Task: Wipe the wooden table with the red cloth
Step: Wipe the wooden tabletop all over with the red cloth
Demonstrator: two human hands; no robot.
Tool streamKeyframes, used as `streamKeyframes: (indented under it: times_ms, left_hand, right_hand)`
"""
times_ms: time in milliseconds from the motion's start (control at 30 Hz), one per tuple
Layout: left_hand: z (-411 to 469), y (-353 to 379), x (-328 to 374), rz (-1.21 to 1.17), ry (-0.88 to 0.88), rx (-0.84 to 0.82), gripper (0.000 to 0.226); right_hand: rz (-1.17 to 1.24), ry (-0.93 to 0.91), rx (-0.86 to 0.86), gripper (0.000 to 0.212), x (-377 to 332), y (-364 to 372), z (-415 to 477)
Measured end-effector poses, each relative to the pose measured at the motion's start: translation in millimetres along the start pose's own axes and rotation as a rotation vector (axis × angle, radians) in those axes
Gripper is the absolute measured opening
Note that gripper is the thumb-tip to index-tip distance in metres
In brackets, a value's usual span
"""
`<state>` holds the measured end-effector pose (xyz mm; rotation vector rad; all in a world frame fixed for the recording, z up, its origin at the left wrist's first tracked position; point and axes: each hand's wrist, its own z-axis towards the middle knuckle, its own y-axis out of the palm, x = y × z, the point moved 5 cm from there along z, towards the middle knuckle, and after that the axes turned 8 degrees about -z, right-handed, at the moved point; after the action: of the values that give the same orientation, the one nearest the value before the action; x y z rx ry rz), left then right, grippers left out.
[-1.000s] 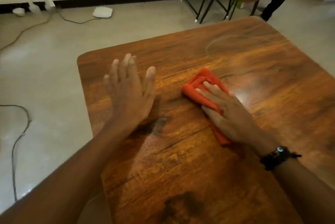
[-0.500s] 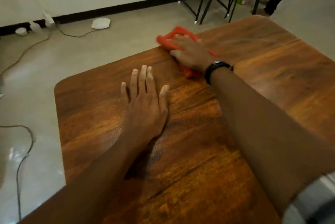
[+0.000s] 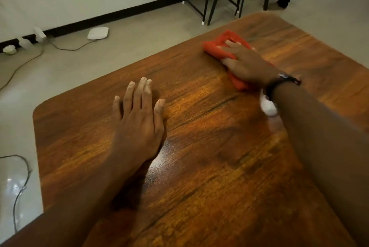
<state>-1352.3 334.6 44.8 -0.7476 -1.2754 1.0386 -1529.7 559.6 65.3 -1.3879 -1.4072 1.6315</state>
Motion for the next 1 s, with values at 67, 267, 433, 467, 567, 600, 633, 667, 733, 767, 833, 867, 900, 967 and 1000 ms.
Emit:
streamKeyframes:
  times_ms: [67,267,433,467,567,600,633,667,733,767,833,867,900,967,1000]
  left_hand:
    - [0,0,0,-0.009,0.001,-0.009,0.060]
    - [9,-1,14,0.019,0.054,0.006,0.062]
    - [52,22,40,-0.005,0.189,-0.108,0.060]
    - [62,28,46,-0.009,0.211,-0.130,0.060]
    - [88,45,64,-0.030,0.257,-0.195,0.059]
    - [95,49,68,-0.039,0.263,-0.204,0.059]
    - [100,52,71,-0.046,0.266,-0.208,0.059]
    - [103,54,73,-0.048,0.265,-0.210,0.059]
    - [106,55,74,-0.039,0.264,-0.206,0.061]
    - [107,56,74,-0.032,0.264,-0.208,0.062]
    - [108,57,75,-0.029,0.255,-0.212,0.063]
    - [108,57,74,-0.033,0.247,-0.207,0.064]
    - [108,57,75,-0.041,0.242,-0.191,0.064]
    - [108,57,73,-0.044,0.233,-0.158,0.064]
    - [107,57,72,-0.044,0.225,-0.140,0.064]
  right_hand:
    - [-0.046,-0.089,0.006,0.051,-37,12,31]
    - [-0.072,-0.309,0.035,0.050,-105,44,-30]
    - [-0.029,-0.145,0.081,0.050,28,8,-101]
    - [-0.036,-0.058,0.094,0.050,61,-5,-106]
    - [-0.049,0.213,0.117,0.049,140,-36,-95]
    - [-0.050,0.260,0.122,0.049,152,-42,-84]
    - [-0.039,0.290,0.130,0.050,158,-48,-70]
    - [-0.017,0.308,0.140,0.050,158,-53,-54]
    - [0.026,0.320,0.154,0.049,147,-60,-17]
    - [0.026,0.315,0.153,0.049,139,-60,5]
    - [-0.026,0.246,0.127,0.049,117,-53,50]
    - [-0.050,0.191,0.108,0.050,104,-44,69]
    - [-0.066,0.134,0.090,0.051,90,-35,82]
    - [-0.065,0.030,0.075,0.051,58,-18,92]
    - [-0.063,-0.028,0.069,0.051,41,-11,85]
